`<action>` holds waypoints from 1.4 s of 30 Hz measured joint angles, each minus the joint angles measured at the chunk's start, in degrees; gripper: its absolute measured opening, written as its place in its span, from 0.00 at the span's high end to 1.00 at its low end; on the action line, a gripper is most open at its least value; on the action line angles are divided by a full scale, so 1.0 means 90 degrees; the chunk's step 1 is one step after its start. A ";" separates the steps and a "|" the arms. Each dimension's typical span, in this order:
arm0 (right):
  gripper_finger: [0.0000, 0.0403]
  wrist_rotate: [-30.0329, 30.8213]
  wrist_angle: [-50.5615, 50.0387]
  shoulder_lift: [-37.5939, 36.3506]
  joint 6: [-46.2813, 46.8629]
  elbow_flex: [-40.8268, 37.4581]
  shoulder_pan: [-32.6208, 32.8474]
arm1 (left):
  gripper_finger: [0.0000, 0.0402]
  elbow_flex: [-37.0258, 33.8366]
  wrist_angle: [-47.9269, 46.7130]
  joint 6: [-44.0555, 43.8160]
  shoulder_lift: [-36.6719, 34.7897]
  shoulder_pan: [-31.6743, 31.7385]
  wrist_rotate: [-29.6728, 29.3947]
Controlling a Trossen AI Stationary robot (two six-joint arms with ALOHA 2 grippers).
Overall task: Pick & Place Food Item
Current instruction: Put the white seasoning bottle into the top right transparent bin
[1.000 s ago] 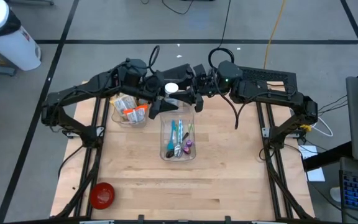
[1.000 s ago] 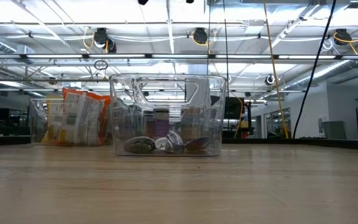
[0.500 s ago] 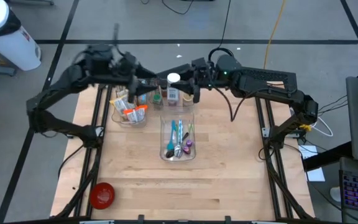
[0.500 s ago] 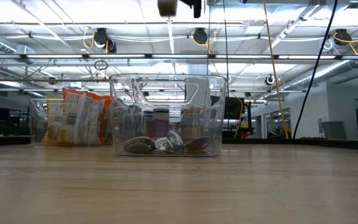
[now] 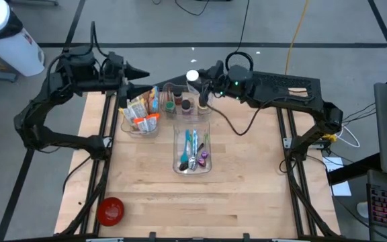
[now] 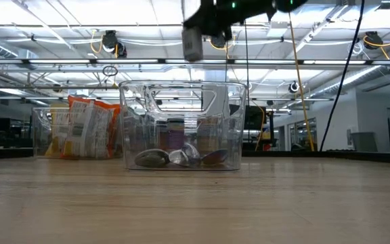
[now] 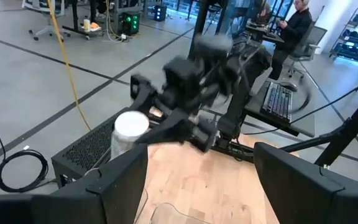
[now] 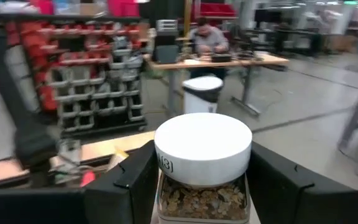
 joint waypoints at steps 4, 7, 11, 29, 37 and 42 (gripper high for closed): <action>0.53 0.0761 0.1347 0.0022 0.0192 -0.1035 -0.0050 | 0.29 -0.0007 -0.0041 -0.0030 0.0021 -0.0024 0.0003; 0.53 0.1281 0.2232 0.0018 0.0158 -0.1688 -0.0089 | 0.30 -0.0005 -0.0041 -0.0085 0.0063 -0.0024 0.0009; 0.53 0.1461 0.2697 0.0017 0.0404 -0.2265 -0.0252 | 0.31 -0.0007 -0.0039 -0.0092 0.0139 -0.0029 0.0009; 0.53 0.0120 0.3195 0.0093 0.0952 -0.2840 -0.0672 | 0.31 -0.0010 -0.0181 0.0045 0.1235 -0.0049 -0.0028; 0.53 -0.0898 0.3820 -0.0426 0.1830 -0.2828 -0.0413 | 0.29 -0.0010 -0.0206 0.0311 0.2033 0.0061 0.0197; 0.53 -0.0887 0.4375 -0.0751 0.2035 -0.2828 -0.0354 | 0.32 -0.0010 -0.0139 0.0365 0.2407 0.0072 0.0373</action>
